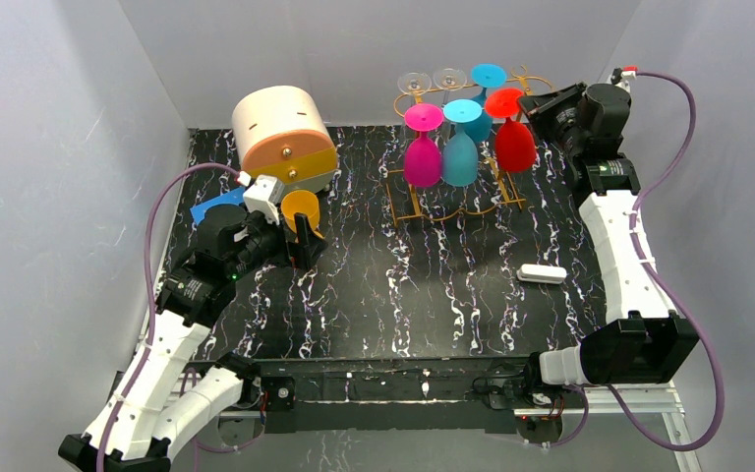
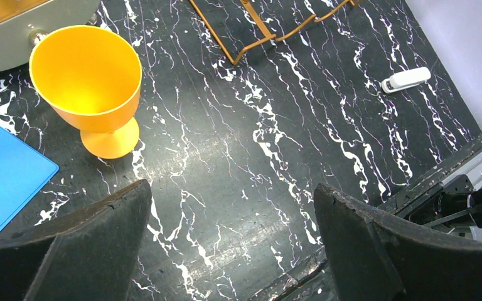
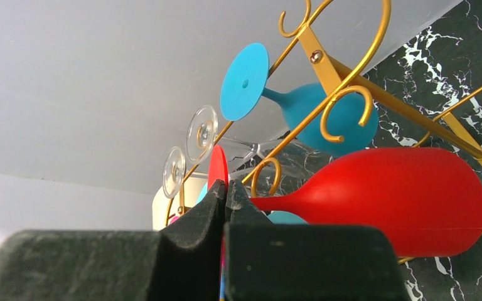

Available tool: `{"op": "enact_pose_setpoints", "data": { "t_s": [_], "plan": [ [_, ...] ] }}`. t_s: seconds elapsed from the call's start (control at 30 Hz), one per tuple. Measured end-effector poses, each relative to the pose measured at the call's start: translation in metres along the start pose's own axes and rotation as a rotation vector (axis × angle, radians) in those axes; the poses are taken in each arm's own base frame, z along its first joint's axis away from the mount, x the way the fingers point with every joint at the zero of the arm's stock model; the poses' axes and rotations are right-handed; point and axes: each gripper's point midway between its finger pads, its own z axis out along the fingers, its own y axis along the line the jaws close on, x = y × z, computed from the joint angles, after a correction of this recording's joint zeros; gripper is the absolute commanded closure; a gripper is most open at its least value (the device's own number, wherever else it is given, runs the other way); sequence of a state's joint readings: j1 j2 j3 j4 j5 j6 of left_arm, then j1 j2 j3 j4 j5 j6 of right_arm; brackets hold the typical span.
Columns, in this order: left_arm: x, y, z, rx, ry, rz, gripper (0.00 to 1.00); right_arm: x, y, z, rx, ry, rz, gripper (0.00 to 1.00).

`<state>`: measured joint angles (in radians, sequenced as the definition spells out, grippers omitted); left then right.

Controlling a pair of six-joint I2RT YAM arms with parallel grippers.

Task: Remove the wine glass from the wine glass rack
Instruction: Pick up the wine glass from the wine rack, then place the wine glass at the center of the board.

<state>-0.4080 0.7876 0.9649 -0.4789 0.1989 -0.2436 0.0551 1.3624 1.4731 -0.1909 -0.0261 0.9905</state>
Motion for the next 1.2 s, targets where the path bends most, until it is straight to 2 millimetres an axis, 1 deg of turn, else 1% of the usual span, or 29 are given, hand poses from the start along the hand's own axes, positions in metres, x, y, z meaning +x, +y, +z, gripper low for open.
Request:
{"op": "enact_pose_setpoints", "data": {
  "t_s": [0.13, 0.37, 0.57, 0.7, 0.87, 0.93, 1.0, 1.1, 1.2],
  "plan": [
    [-0.001, -0.001, -0.001, 0.001, -0.004, -0.002, 0.02, 0.002, -0.001, 0.000, -0.001, 0.011, 0.002, 0.99],
    [-0.004, -0.002, -0.004, 0.003, -0.017, 0.000, 0.02, 0.005, 0.004, -0.005, -0.021, 0.030, -0.006, 0.99],
    [-0.010, -0.005, -0.006, 0.012, -0.032, -0.003, 0.02, 0.009, 0.007, -0.027, -0.045, 0.039, -0.027, 0.99],
    [-0.020, -0.012, -0.006, 0.042, -0.051, -0.017, 0.02, 0.018, 0.008, -0.045, -0.076, 0.070, -0.045, 0.99],
    [-0.032, -0.020, -0.003, 0.075, -0.083, -0.048, 0.02, 0.032, 0.019, -0.059, -0.148, 0.149, -0.086, 0.99],
    [-0.035, -0.024, -0.002, 0.093, -0.094, -0.063, 0.02, 0.045, 0.020, -0.067, -0.189, 0.206, -0.105, 0.99],
    [-0.038, -0.029, -0.001, 0.124, -0.105, -0.076, 0.02, 0.063, 0.018, -0.076, -0.235, 0.281, -0.115, 0.99],
    [-0.035, -0.038, 0.003, 0.176, -0.102, -0.102, 0.02, 0.099, 0.004, -0.093, -0.302, 0.418, -0.111, 0.99],
    [-0.026, -0.045, 0.011, 0.232, -0.073, -0.135, 0.02, 0.140, -0.014, -0.107, -0.332, 0.559, -0.115, 0.99]
  ]
}}
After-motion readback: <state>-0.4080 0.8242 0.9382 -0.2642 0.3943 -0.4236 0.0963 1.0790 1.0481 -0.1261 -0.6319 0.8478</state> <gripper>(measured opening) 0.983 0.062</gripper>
